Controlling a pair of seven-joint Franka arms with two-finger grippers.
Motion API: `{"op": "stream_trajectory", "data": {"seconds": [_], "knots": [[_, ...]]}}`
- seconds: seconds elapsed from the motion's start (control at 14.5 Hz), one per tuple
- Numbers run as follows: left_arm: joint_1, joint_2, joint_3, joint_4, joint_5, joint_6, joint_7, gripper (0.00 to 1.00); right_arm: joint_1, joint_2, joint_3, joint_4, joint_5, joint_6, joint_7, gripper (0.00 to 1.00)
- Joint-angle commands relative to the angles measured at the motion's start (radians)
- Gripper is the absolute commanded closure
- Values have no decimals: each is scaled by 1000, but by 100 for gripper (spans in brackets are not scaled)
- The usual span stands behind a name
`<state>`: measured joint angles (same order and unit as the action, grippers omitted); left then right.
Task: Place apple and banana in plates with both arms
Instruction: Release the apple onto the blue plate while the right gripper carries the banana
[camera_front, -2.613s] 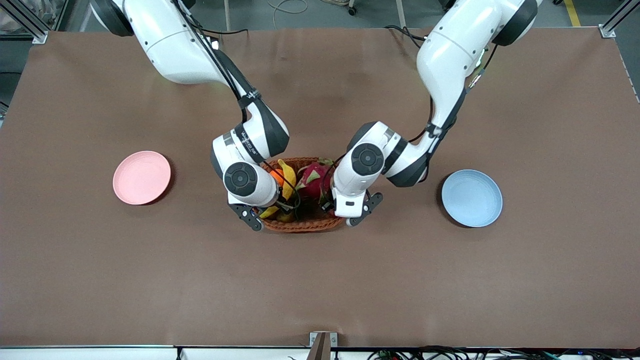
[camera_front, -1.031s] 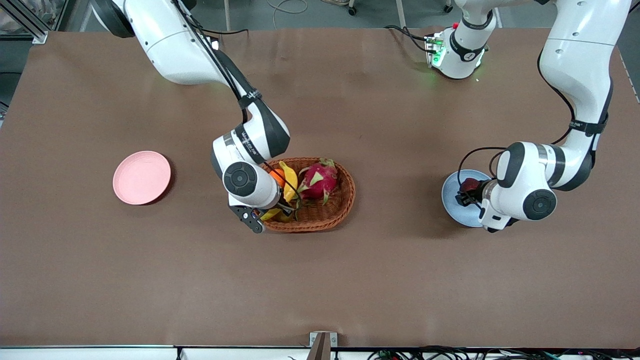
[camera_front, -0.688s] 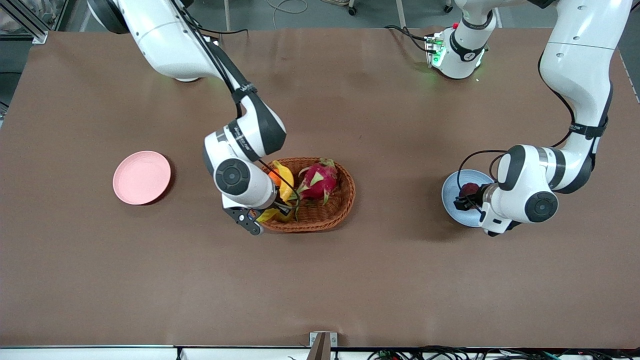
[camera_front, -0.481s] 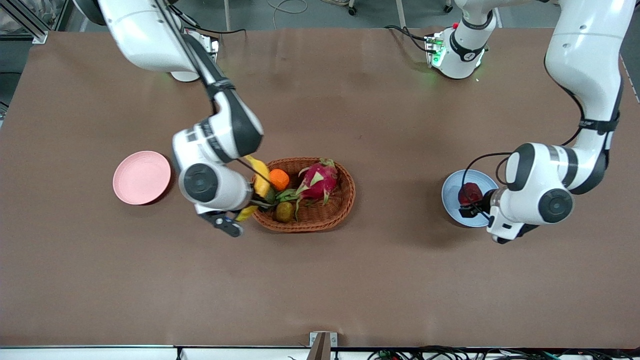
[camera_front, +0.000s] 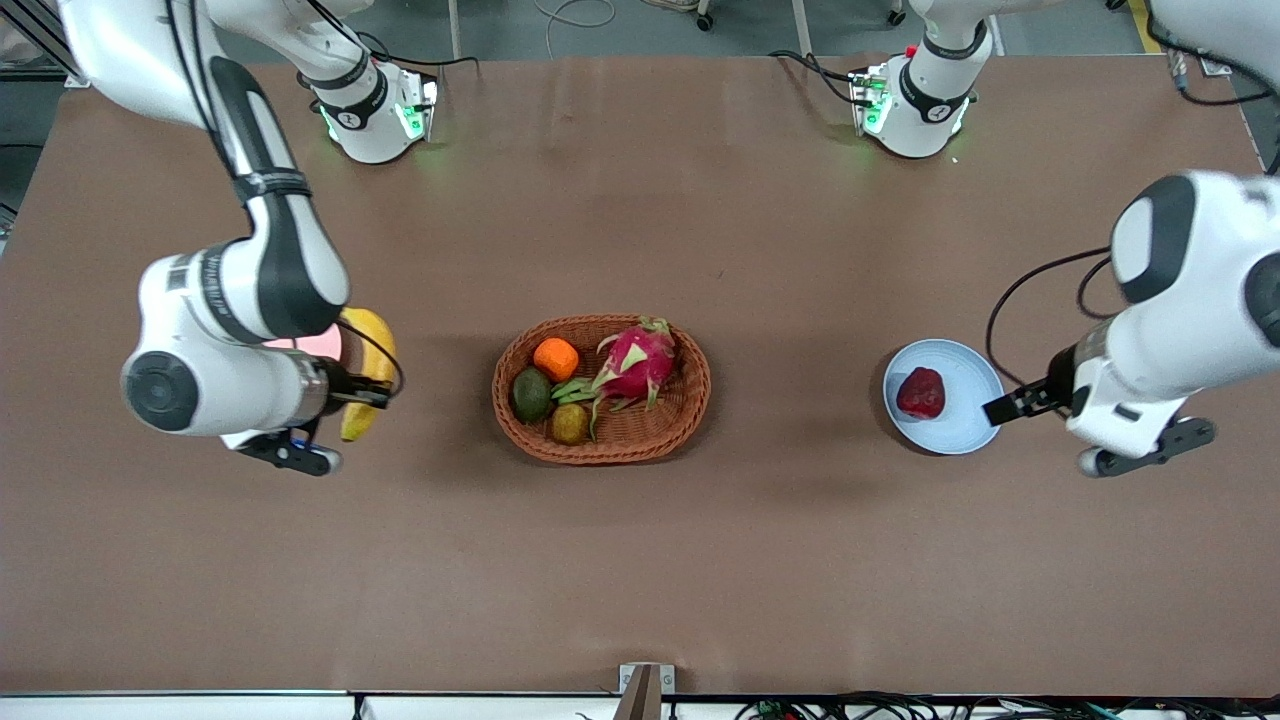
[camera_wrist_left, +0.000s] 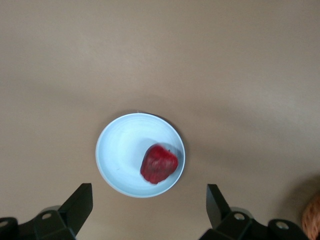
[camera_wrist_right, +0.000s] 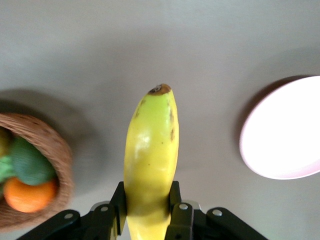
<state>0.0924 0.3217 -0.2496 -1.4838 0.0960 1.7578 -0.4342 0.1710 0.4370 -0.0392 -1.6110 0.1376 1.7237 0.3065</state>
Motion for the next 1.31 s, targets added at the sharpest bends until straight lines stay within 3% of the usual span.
{"op": "stream_trajectory", "data": {"seconds": [0.0, 0.28, 0.55, 0.83, 1.24], "knots": [[1, -78, 6, 33, 18, -93, 106, 0, -83, -188, 19, -280, -50, 83, -179, 79], [7, -220, 10, 33, 14, -225, 266, 0, -234, -300, 19, -544, -53, 297, -423, 78], [-9, -335, 30, 10, -5, -319, 336, 0, -265, -293, 19, -653, -53, 500, -469, 78], [-106, -421, 156, -71, -90, -322, 357, 0, -295, -236, 21, -661, -52, 577, -463, 78], [-108, -438, 136, -99, -82, -328, 345, 0, -306, -147, 21, -658, -52, 674, -466, 75]]}}
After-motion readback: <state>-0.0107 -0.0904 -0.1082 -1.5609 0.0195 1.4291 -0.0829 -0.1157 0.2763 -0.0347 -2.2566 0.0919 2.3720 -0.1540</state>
